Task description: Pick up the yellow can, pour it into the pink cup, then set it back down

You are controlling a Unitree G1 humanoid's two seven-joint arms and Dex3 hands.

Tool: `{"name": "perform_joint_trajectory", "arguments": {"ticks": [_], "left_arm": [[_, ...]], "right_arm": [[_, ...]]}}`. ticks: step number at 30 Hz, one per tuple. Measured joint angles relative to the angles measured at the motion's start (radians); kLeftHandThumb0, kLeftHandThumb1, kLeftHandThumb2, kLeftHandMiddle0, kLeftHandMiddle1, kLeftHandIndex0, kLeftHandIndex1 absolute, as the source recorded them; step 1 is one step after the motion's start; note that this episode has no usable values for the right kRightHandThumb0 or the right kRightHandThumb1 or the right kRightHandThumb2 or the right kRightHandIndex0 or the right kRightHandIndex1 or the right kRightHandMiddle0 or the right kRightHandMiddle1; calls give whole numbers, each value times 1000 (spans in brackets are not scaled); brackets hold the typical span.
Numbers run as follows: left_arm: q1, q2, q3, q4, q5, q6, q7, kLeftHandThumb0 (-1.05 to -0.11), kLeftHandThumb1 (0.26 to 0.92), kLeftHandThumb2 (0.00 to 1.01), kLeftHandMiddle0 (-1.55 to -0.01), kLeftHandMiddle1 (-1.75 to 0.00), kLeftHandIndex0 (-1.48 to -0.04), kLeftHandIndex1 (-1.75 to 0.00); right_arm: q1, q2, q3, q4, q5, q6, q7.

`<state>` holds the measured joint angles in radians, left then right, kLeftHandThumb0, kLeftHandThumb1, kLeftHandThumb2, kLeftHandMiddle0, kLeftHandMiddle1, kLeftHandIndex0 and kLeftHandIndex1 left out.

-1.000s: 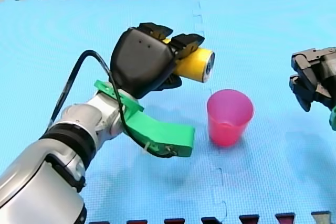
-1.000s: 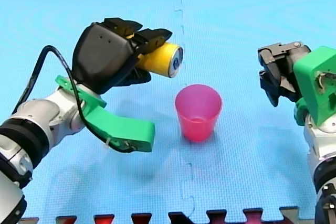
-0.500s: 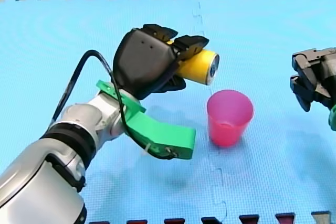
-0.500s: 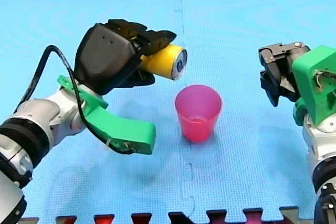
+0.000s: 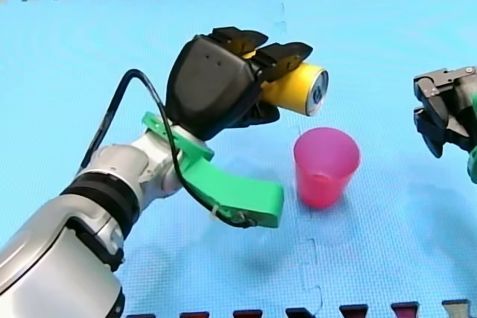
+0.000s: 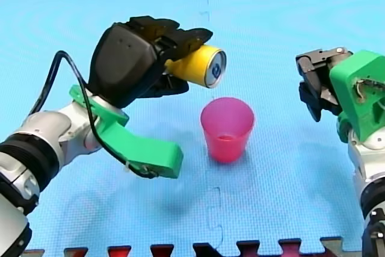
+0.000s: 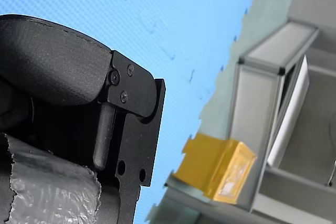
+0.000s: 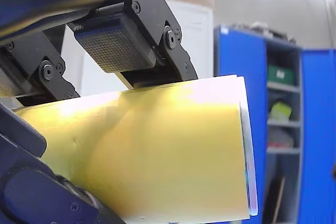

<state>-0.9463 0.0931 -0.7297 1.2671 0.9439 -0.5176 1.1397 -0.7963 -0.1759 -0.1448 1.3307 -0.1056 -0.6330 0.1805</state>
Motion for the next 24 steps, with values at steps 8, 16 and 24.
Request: {"name": "perform_joint_trajectory", "arguments": {"ticks": [8,16,24], "left_arm": [[1,6,-14,4,18,8,50,-273,758,0,-1255,-12,-1067,-7],[75,-21,118,19,-155,-69,1,-321,754,0,-1289,-23,-1155,-27],[171,-69,269,23,-363,-187,-151,-353,752,2,-1202,-3,-1144,-7]], "right_arm": [[1,1,-1,0,2,-3,-2],[2,1,-16,0,20,-2,16],[2,2,-23,0,23,0,25]]}}
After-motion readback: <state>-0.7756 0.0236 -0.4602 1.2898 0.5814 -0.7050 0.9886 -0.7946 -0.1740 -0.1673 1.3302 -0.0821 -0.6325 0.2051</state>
